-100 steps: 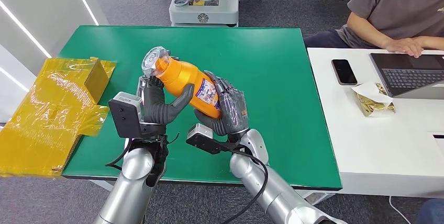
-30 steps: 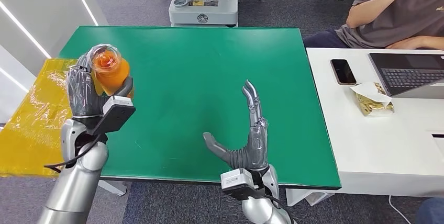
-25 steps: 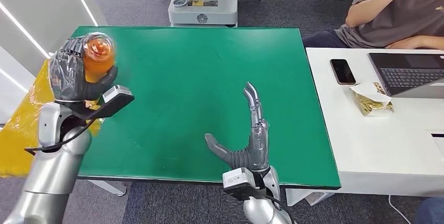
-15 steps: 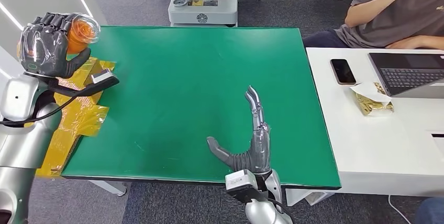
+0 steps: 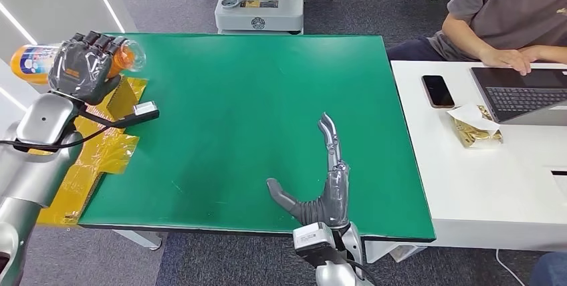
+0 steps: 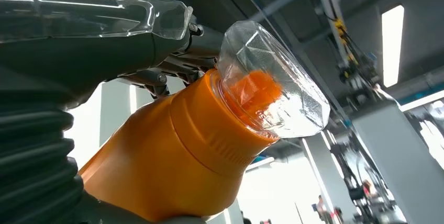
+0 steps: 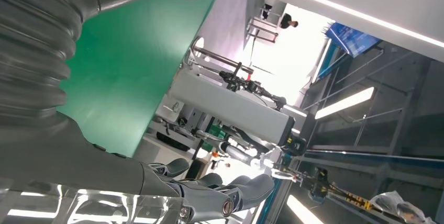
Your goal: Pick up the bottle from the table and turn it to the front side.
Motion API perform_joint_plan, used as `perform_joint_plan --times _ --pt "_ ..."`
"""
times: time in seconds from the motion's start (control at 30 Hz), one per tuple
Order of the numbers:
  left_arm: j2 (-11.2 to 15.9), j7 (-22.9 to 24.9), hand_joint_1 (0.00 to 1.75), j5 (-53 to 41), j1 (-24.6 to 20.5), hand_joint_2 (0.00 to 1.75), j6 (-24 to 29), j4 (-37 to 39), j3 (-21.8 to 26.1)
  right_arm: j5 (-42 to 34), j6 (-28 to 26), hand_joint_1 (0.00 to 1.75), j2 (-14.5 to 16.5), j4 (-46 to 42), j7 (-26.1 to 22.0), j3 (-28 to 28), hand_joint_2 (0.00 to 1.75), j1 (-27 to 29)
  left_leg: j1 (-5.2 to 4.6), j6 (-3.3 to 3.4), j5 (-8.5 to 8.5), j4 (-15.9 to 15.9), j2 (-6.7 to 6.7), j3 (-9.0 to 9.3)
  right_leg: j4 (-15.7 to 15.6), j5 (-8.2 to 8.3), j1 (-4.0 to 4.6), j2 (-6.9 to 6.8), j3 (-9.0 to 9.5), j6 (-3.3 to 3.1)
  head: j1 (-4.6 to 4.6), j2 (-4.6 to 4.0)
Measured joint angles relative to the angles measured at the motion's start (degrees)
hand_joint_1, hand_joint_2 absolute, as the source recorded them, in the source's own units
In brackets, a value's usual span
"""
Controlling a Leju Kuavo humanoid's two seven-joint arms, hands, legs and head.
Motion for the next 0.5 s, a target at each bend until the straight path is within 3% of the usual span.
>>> perform_joint_plan --times 0.17,0.5 --pt "-0.95 -0.32 1.75 -0.21 2.14 1.75 0.98 4.89 -1.02 0.3 0.01 0.0 -0.32 -1.76 0.52 0.0 1.75 1.05 0.0 0.0 0.0 0.0 0.0 -0.01 0.0 0.0 0.0 0.0 -0.01 0.0 0.0 0.0" --pt "-1.78 -2.97 1.75 1.27 3.04 1.75 -3.1 12.94 -1.34 1.19 0.0 0.0 -1.27 -4.13 2.26 0.0 1.75 1.88 0.01 -0.02 -0.02 0.0 0.0 -0.02 0.0 0.0 0.0 0.0 -0.02 0.0 0.01 0.0"
